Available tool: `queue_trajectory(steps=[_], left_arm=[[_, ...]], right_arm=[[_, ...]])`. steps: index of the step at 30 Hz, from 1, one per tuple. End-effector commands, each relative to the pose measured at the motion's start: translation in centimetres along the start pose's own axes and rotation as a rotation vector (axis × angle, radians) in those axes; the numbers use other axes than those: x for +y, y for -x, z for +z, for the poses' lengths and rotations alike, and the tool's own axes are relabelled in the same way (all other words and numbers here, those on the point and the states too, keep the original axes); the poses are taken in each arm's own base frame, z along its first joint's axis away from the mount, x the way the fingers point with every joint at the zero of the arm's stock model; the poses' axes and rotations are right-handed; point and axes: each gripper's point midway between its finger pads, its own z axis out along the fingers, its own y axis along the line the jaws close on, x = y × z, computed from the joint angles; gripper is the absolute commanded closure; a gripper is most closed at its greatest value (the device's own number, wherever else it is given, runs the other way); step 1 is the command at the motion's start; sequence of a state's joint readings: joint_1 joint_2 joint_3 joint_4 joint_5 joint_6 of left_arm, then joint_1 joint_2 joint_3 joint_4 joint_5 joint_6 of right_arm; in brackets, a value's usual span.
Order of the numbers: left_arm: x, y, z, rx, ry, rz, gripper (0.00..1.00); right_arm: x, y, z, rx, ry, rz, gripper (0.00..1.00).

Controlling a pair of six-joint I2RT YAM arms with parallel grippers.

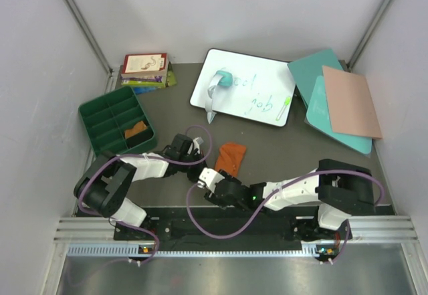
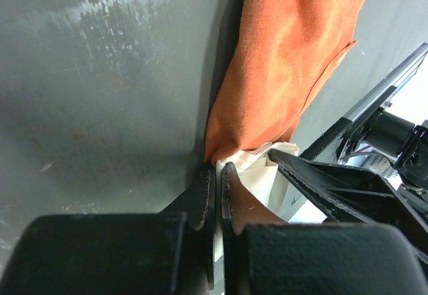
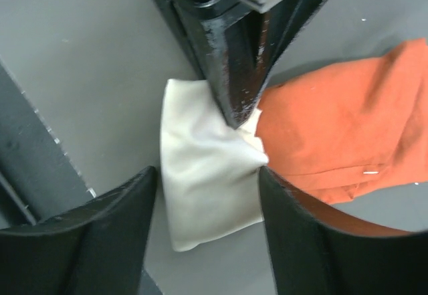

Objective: Roll the underwear
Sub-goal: Roll the underwear to the center of the board.

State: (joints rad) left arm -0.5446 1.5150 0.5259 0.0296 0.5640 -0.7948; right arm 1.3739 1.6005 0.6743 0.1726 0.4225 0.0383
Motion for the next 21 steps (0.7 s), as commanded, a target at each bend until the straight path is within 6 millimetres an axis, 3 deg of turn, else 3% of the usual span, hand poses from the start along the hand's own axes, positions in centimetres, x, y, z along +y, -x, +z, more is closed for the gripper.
queue_trajectory(steps=[1,5,8,11,12,13,14,15,16,21], left_arm=[[1.5,-1.3,-0.1,0.062,0.062,-0.012,1.00],[1.3,-1.4,-0.2,0.067,0.049,-0.011,1.00],[0.9,-1.2,-0.4,0.061,0.034,-0.004,1.00],[0.5,-1.1,-0.6,0.045,0.010,0.006,1.00],[0.4,-1.0,-0.8,0.035,0.004,0.010,0.95],[0.3,-0.8,-1.0,0.021,0.000,0.004,0.83],[-0.1,-0.4,-1.4,-0.004,-0.011,0.012,0.76],[0.1,-0.3,-1.7,-0.019,-0.008,0.009,0.71],[0.2,0.2,-2.1,-0.046,-0.005,-0.001,0.59],[0.3,1.7,-4.6,-0.200,0.036,0.026,0.42]], right_arm=[[-0.4,-0.9,0.4,0.014,-0.052,-0.016,0.42],[-0.2,-1.5,0.7,0.036,-0.043,-0.030,0.53],[0.3,-2.0,0.9,0.059,-0.019,-0.037,0.68],[1.5,-2.0,0.8,0.072,0.052,-0.029,0.89],[2.0,-1.6,0.6,0.070,0.096,-0.014,1.00],[2.3,-1.5,0.5,0.072,0.118,0.008,1.00],[2.5,-1.7,0.1,0.093,0.146,0.015,1.00],[3.4,-1.1,-0.2,0.090,0.215,0.039,1.00],[2.9,-0.3,-0.5,0.087,0.231,0.090,1.00],[3.2,2.4,-2.3,0.095,0.439,0.266,1.00]])
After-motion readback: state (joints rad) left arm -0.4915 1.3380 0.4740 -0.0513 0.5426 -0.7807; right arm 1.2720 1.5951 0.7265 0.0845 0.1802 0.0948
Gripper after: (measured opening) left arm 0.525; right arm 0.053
